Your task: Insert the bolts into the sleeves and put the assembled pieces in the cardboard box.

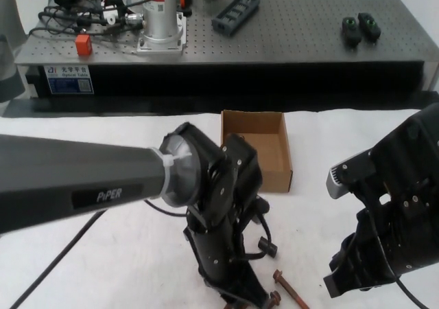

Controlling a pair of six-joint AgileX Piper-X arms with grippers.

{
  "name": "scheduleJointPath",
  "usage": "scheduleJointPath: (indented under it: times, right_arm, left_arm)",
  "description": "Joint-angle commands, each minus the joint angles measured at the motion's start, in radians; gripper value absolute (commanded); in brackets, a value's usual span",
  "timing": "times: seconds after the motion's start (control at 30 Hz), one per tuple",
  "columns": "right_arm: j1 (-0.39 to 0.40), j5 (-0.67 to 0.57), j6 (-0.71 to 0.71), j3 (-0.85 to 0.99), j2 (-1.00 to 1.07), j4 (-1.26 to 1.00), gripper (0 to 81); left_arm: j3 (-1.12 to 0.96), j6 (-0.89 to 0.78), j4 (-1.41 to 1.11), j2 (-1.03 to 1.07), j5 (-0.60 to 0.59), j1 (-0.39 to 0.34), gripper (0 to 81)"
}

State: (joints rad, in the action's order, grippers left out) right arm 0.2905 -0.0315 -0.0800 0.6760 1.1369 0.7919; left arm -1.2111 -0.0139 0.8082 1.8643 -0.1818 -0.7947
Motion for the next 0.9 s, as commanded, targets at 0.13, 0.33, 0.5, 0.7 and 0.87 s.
scheduleJointPath:
  times: [0.13,0.33,0.5,0.7,0.87]
  right_arm:
    - [0.000,-0.002,-0.010,0.001,-0.012,-0.004,3.4]
    - [0.000,-0.002,-0.002,0.001,-0.012,-0.004,3.4]
    - [0.000,-0.002,-0.002,0.001,-0.032,-0.012,3.4]
    - [0.000,-0.096,0.090,0.001,-0.184,-0.137,3.4]
    - [0.000,-0.202,0.166,-0.051,-0.330,-0.204,3.4]
  left_arm:
    - [0.070,0.014,-0.132,-0.002,0.014,0.005,27.3]
    - [0.070,0.030,-0.149,0.024,0.055,0.005,18.3]
    - [0.070,0.038,-0.121,0.034,0.055,0.003,3.8]
    - [0.070,-0.004,-0.138,-0.062,0.036,0.008,0.6]
    - [0.122,-0.096,-0.351,-0.284,-0.080,0.059,0.6]
